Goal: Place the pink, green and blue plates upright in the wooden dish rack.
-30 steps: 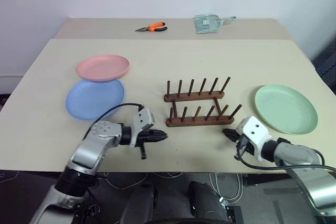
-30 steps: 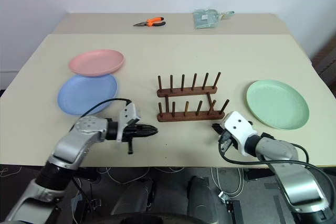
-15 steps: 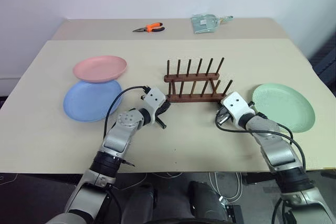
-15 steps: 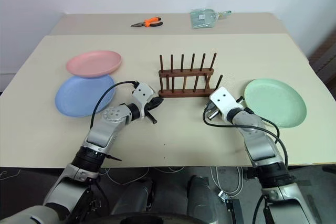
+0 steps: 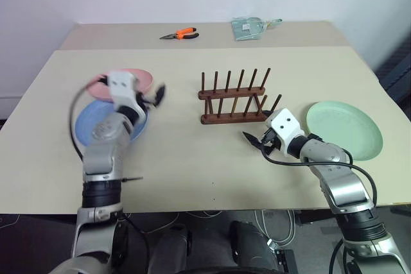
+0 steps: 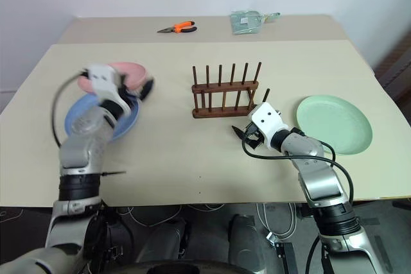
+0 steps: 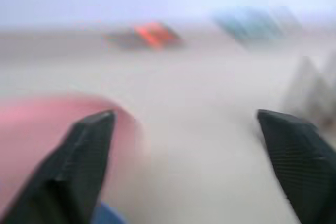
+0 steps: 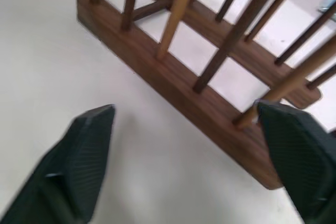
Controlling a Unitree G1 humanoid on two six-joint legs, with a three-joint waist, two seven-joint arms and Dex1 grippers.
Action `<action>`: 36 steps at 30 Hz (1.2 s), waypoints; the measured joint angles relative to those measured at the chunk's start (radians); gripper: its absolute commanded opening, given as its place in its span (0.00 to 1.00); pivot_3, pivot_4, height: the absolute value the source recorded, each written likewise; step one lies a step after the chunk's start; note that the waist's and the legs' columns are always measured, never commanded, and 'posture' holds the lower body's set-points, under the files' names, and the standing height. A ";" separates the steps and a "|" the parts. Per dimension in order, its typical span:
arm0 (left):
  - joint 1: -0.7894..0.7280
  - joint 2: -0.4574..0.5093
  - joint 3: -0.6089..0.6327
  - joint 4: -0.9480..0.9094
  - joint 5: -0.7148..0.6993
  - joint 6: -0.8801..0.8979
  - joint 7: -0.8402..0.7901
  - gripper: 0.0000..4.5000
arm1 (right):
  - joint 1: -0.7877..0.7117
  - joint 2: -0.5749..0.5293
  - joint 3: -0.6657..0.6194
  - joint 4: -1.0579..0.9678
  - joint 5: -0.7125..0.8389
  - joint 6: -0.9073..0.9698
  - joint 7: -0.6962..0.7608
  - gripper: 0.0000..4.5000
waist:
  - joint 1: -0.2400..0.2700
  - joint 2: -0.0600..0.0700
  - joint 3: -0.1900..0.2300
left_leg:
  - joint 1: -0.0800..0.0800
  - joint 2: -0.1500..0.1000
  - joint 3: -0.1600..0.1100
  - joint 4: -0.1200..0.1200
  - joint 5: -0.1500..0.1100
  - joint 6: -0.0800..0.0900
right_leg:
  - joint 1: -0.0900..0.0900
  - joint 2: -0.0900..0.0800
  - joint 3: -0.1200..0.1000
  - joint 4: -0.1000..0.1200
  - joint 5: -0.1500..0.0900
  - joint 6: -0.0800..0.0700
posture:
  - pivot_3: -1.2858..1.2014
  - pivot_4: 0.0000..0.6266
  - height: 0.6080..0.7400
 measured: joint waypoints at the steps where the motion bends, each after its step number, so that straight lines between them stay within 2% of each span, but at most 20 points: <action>1: -0.026 -0.016 0.037 -0.009 -0.012 0.000 0.049 0.94 | -0.002 0.000 0.012 0.007 -0.008 -0.006 0.002 0.94 | -0.001 0.000 0.000 | 0.000 0.000 0.000 0.000 0.000 0.000 | 0.000 0.000 0.000 0.000 0.000 0.000 | 0.52 0.24 1.00; 4: -0.093 -0.078 0.177 -0.043 -0.071 0.012 0.259 0.94 | -0.023 0.004 0.042 0.042 -0.021 -0.020 0.010 0.94 | -0.003 0.000 0.000 | 0.000 0.000 0.000 0.000 0.000 0.000 | 0.000 0.000 0.000 0.000 0.000 0.001 | 0.52 0.24 1.00; 8: -0.091 -0.115 0.296 -0.068 -0.131 0.100 0.438 0.94 | -0.050 0.004 0.043 0.080 -0.036 -0.049 0.015 0.94 | -0.004 -0.001 0.000 | 0.000 0.000 0.000 0.000 0.000 -0.001 | 0.000 0.000 0.000 0.000 0.000 0.001 | 0.52 0.24 1.00; 16: -0.077 -0.113 0.431 -0.026 -0.326 0.290 0.539 0.94 | -0.065 0.008 0.047 0.090 -0.039 -0.087 0.024 0.94 | 0.000 -0.003 0.001 | 0.000 -0.001 0.000 0.001 0.000 -0.001 | 0.000 0.000 0.000 0.000 0.001 0.001 | 0.52 0.24 1.00; 18: -0.096 -0.115 0.475 0.034 -0.382 0.310 0.565 0.83 | -0.065 0.007 0.043 0.090 -0.039 -0.089 0.022 0.94 | -0.002 -0.003 0.001 | 0.000 0.000 0.000 0.001 0.000 -0.001 | 0.000 0.001 0.000 0.000 0.001 0.001 | 0.52 0.24 1.00; 20: -0.121 -0.113 0.506 0.103 -0.427 0.317 0.577 0.65 | -0.064 0.007 0.036 0.089 -0.039 -0.093 0.012 0.94 | -0.002 -0.003 0.001 | 0.000 -0.001 0.000 0.001 0.000 -0.001 | 0.000 0.001 0.000 0.000 0.001 0.001 | 0.52 0.24 1.00; 22: -0.152 -0.100 0.520 0.171 -0.457 0.309 0.579 0.40 | -0.062 0.007 0.028 0.081 -0.039 -0.094 0.000 0.94 | -0.001 -0.003 0.001 | 0.000 -0.001 0.000 0.001 0.000 -0.001 | 0.000 0.001 0.000 0.000 0.001 0.001 | 0.52 0.24 1.00; 26: -0.200 -0.055 0.524 0.290 -0.482 0.257 0.556 0.01 | -0.048 0.005 -0.014 0.034 0.000 -0.065 0.011 1.00 | -0.002 -0.003 0.001 | 0.000 -0.001 0.000 0.000 0.000 -0.001 | 0.000 0.001 0.000 0.000 0.001 0.001 | 0.52 0.24 1.00; 30: -0.198 -0.044 0.450 0.279 -0.491 0.242 0.450 0.01 | -0.045 -0.022 -0.055 -0.036 0.042 -0.015 0.038 1.00 | -0.001 -0.004 0.002 | -0.001 -0.001 0.000 0.000 0.000 -0.001 | 0.000 0.000 0.000 0.000 0.001 0.001 | 0.52 0.24 1.00; 33: -0.173 -0.040 0.294 0.151 -0.486 0.264 0.336 0.01 | -0.086 -0.062 -0.060 -0.095 0.032 -0.011 0.045 1.00 | -0.001 -0.006 0.003 | -0.001 -0.001 0.000 0.000 0.001 -0.001 | 0.000 0.000 0.000 -0.001 0.001 0.001 | 0.52 0.24 1.00; 36: -0.181 -0.054 0.140 0.025 -0.485 0.297 0.270 0.01 | -0.203 -0.084 -0.021 -0.109 -0.053 -0.089 0.038 1.00 | -0.003 -0.005 0.003 | 0.000 0.000 0.001 0.000 0.000 -0.001 | 0.000 0.000 0.000 -0.001 0.001 0.001 | 0.52 0.24 1.00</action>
